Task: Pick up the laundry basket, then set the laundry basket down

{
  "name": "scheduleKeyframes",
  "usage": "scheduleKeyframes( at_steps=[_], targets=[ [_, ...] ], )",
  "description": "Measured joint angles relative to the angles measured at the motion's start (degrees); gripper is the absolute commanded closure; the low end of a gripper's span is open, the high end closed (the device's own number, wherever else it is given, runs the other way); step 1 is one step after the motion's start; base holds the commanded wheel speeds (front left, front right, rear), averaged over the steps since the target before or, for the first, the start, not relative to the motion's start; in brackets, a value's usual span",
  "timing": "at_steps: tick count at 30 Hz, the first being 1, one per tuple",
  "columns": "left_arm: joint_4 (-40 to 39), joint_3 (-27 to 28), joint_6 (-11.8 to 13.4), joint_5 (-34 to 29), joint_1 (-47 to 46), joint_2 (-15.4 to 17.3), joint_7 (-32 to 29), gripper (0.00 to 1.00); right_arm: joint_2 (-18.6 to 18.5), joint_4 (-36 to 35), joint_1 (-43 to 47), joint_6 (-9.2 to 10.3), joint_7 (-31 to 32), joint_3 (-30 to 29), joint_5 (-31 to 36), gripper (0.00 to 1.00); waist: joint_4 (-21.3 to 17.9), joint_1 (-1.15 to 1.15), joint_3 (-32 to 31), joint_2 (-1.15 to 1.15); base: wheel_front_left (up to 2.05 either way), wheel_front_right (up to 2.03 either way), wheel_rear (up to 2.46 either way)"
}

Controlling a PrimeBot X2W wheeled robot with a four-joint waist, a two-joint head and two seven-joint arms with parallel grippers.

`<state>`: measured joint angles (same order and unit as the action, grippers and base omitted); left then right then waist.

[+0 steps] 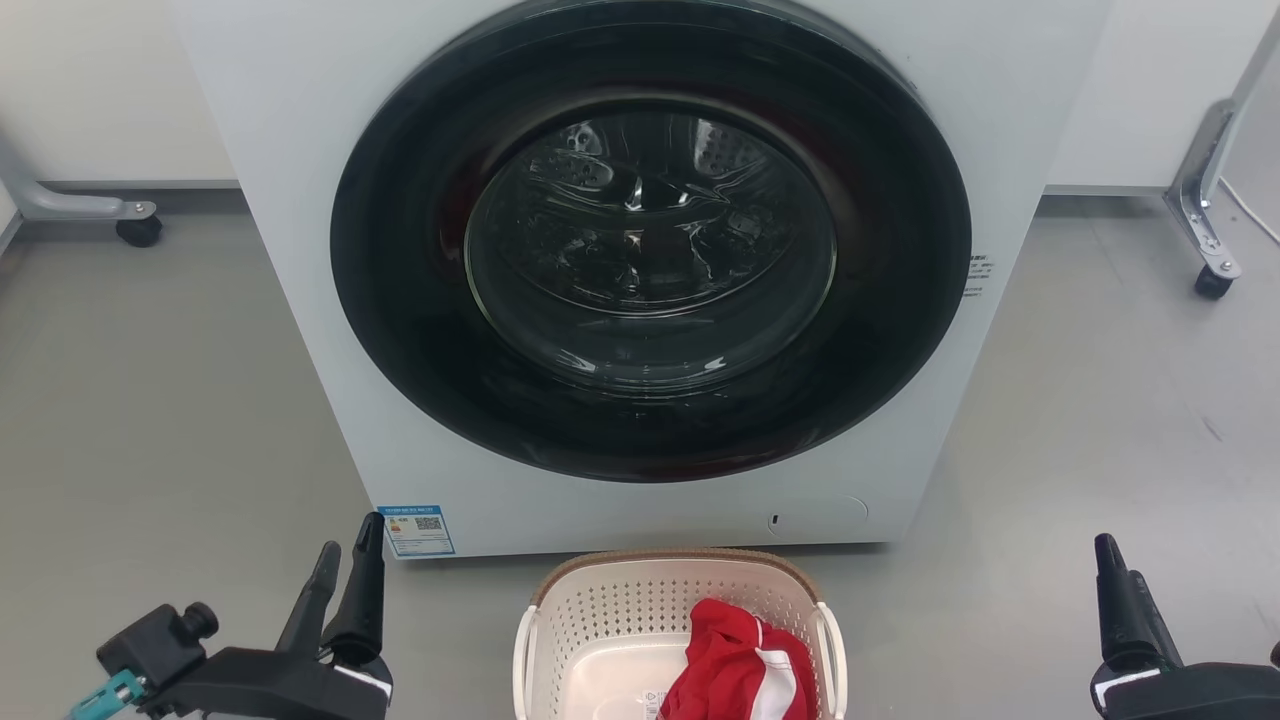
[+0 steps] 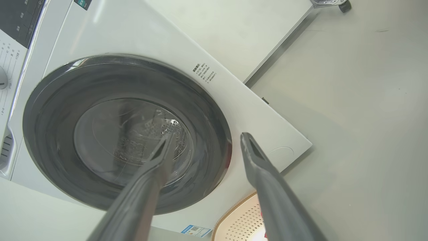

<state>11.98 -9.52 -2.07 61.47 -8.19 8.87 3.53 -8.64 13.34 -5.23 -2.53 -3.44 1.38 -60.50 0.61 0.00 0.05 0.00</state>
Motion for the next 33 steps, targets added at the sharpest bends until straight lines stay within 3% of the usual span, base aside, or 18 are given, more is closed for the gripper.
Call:
scheduleKeyframes(
  at_steps=[18,33],
  targets=[
    [-2.46,-6.65,3.66,-16.42,-0.73,3.00,3.70,0.00,-3.81,-0.75,-0.02,3.35,-3.76,6.78,18.36,0.00,0.39,0.00,-0.06,0.00,0.00,0.00,0.00],
    [-2.37,-9.56,6.04,-24.73,-0.70,3.79,5.72,0.00,-4.86,0.24,-0.02,5.63,-5.99,10.21,28.58,0.00,0.71,0.00,0.02,0.00,0.00,0.00,0.00]
  ],
)
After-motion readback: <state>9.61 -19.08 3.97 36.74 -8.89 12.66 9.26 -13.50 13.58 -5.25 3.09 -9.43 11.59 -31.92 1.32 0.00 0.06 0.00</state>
